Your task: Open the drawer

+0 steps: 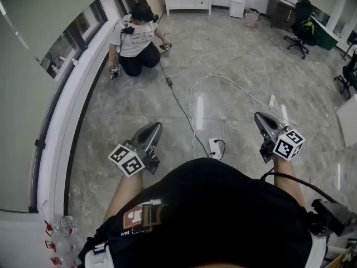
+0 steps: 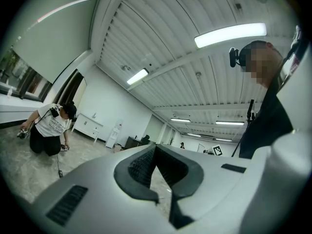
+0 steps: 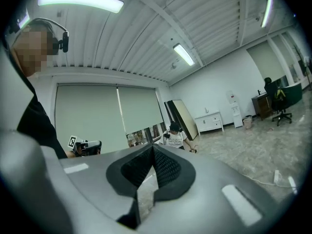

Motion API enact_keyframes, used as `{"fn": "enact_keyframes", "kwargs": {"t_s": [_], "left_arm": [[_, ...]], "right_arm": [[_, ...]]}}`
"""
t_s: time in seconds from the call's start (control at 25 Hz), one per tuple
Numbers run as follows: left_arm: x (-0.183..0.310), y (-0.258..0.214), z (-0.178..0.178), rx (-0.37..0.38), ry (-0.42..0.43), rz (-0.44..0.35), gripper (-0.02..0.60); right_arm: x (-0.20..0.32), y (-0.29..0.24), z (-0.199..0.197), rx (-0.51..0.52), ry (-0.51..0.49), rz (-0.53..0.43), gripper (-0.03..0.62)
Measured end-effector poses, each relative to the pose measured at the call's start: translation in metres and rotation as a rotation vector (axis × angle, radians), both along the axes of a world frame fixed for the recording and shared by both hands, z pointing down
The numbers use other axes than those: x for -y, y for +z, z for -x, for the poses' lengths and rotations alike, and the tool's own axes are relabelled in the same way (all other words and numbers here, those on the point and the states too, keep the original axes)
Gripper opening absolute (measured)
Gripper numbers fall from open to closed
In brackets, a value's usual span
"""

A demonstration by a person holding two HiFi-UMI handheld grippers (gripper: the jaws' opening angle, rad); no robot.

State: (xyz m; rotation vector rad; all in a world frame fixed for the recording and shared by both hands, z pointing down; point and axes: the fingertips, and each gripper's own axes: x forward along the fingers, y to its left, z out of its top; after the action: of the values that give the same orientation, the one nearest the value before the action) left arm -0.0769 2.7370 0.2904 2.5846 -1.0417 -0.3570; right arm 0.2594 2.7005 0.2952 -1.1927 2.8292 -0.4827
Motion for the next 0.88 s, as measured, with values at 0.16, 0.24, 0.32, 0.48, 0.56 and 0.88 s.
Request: {"fn": "enact_keyframes", "kwargs": {"t_s": [0.16,0.24,0.32,0.48,0.56,0.88], "left_arm": [[0.000,-0.001,-0.001,-0.017,0.007,-0.001,-0.012],[0.001,-0.003,-0.003,0.003,0.003,0.001,-0.012],[0.003,-0.004,-0.008,0.010,0.000,0.005,-0.012],[0.008,-0.003,-0.024,0.016,-0.003,0.010,-0.012],[0.006,0.001,-0.029,0.021,-0.003,0.014,-0.012],[0.018,0.001,-0.070,0.045,-0.008,0.034,-0.012]], "right_arm": [[0.002,0.000,-0.008,0.050,0.020,0.019,-0.005],[0.002,-0.001,-0.009,0.052,0.019,0.014,-0.005],[0.005,-0.002,-0.013,0.051,0.014,0.012,-0.005],[0.011,0.000,-0.026,0.056,0.000,0.013,-0.005],[0.011,0.004,-0.029,0.058,-0.004,0.013,-0.005],[0.028,0.014,-0.066,0.083,-0.024,0.030,-0.005]]}}
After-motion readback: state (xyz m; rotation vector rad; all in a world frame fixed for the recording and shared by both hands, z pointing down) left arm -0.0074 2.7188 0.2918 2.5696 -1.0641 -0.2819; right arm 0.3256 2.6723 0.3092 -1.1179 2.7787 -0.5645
